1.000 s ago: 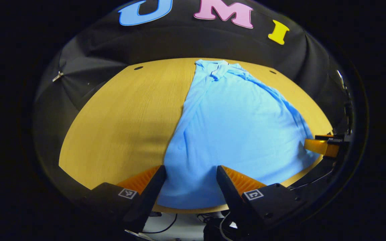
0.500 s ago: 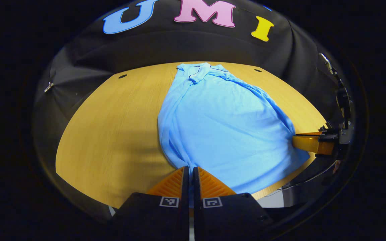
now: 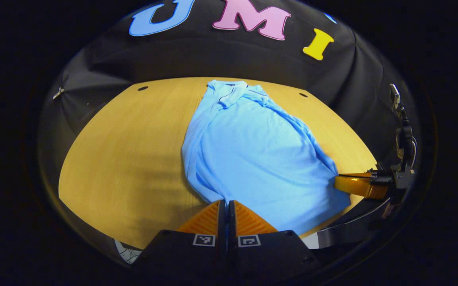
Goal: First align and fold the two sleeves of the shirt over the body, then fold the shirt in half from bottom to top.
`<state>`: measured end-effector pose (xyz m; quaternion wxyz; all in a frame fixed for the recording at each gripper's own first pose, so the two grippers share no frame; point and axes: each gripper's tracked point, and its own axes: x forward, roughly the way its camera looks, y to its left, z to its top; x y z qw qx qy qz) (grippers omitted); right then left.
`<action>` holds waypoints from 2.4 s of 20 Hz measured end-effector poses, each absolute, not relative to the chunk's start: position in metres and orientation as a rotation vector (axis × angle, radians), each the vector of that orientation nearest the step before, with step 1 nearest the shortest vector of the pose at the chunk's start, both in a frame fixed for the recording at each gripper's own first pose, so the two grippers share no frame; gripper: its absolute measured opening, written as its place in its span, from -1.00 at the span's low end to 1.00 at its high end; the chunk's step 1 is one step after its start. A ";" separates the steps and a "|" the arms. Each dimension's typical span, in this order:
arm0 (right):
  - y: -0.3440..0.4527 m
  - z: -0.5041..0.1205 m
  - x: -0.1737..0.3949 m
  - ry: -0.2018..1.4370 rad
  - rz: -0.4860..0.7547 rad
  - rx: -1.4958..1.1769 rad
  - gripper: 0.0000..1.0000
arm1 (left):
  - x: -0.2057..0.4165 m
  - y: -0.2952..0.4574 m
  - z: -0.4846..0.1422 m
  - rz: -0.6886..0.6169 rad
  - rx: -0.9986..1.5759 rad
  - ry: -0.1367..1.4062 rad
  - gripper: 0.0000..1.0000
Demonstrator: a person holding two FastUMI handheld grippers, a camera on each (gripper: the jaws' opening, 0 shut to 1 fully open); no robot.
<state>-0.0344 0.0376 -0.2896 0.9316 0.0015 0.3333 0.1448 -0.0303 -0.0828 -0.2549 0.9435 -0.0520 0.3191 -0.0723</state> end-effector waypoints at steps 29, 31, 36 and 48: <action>0.116 -0.095 0.395 0.150 0.350 -0.005 -0.91 | 0.385 -0.026 -0.047 -0.114 -0.153 0.251 -0.88; 0.115 -0.101 0.427 0.145 0.328 -0.011 -0.91 | 0.418 -0.017 -0.057 -0.106 -0.167 0.253 -0.88; 0.106 -0.135 0.483 0.175 0.262 -0.038 -0.91 | 0.481 0.001 -0.104 -0.055 -0.200 0.305 -0.88; 0.075 -0.093 0.410 0.094 0.163 -0.097 0.98 | 0.398 0.000 -0.060 -0.037 -0.062 0.190 0.95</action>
